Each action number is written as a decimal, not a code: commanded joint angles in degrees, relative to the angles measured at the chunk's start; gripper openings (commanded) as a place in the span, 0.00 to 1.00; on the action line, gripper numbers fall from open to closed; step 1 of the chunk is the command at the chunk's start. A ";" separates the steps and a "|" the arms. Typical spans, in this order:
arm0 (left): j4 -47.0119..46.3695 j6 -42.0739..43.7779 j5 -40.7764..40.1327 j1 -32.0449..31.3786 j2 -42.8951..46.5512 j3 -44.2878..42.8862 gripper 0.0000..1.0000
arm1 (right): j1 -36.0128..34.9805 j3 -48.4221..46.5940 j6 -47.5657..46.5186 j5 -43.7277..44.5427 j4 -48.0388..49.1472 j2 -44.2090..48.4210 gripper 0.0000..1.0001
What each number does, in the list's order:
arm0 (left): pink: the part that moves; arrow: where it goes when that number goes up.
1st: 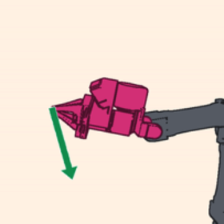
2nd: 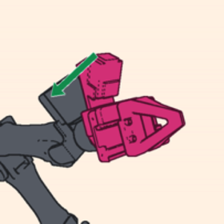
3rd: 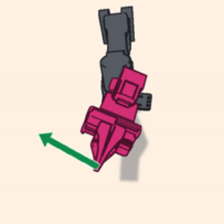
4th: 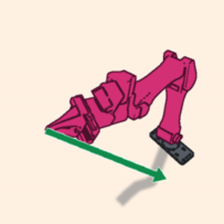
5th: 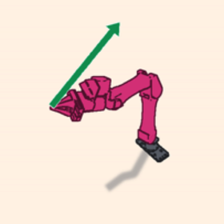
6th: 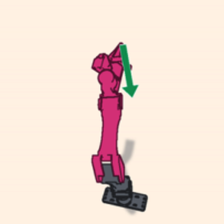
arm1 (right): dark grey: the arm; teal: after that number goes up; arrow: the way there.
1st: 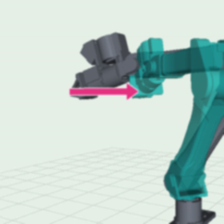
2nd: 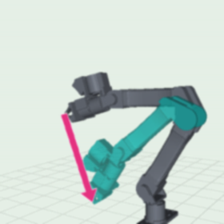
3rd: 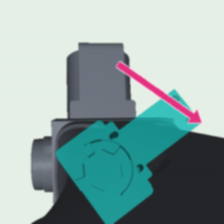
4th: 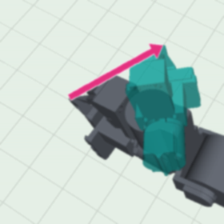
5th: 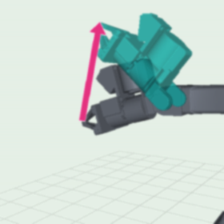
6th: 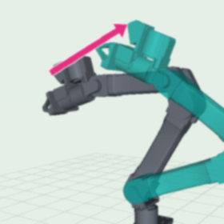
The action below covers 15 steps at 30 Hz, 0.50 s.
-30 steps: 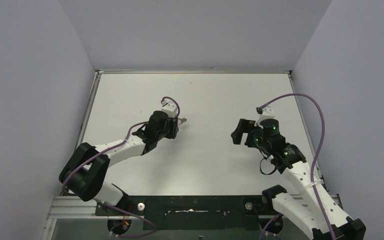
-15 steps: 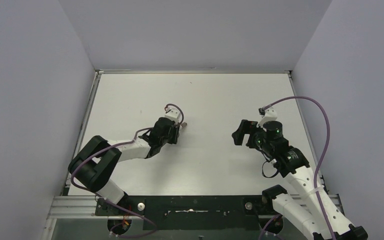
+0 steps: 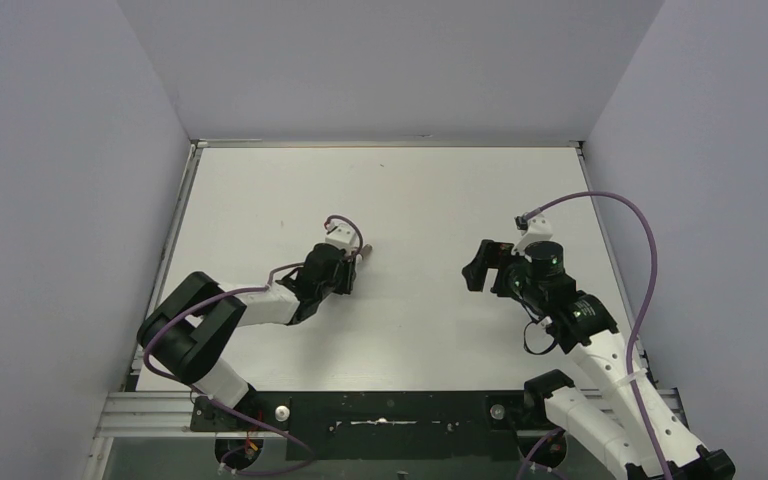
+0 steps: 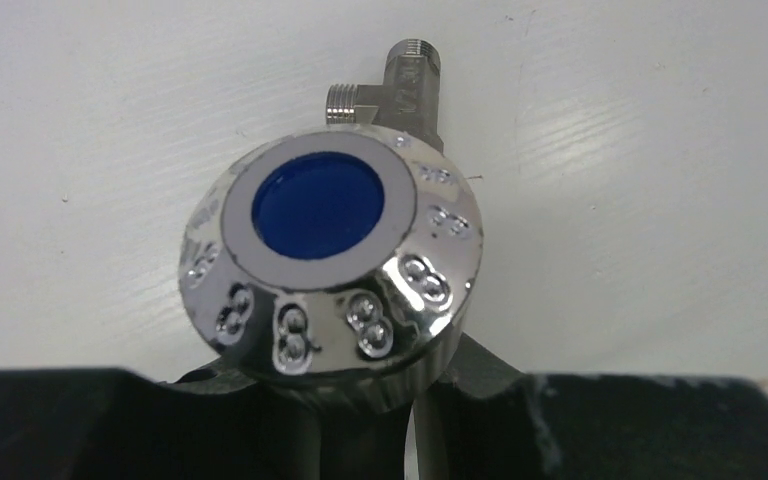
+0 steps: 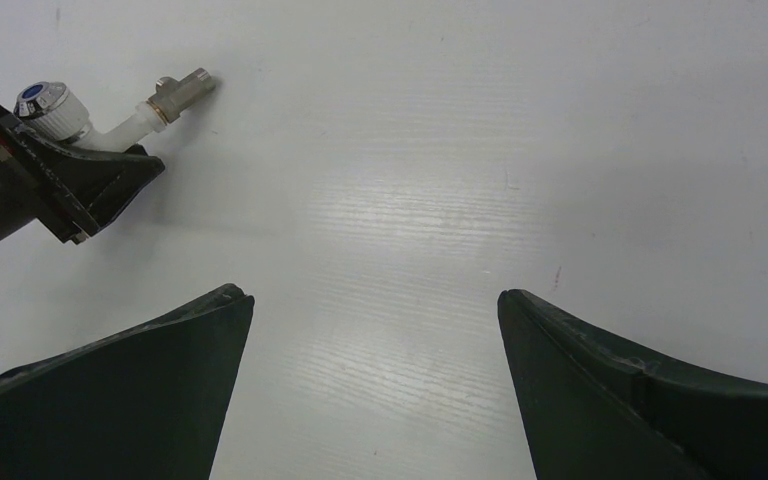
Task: Install the water faucets
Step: Place the water faucet at the center of the board.
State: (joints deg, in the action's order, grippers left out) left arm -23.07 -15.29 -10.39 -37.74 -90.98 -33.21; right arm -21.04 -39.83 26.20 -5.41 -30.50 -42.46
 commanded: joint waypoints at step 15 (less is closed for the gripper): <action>-5.04 -1.67 -0.77 -0.07 3.54 1.44 0.40 | -0.14 -1.82 0.02 -0.99 1.16 -0.21 1.00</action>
State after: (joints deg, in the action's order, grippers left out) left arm -23.51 -16.36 -10.55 -37.74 -90.50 -31.68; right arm -21.04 -39.83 26.22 -5.87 -30.52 -42.81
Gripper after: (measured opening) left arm 0.392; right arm 0.999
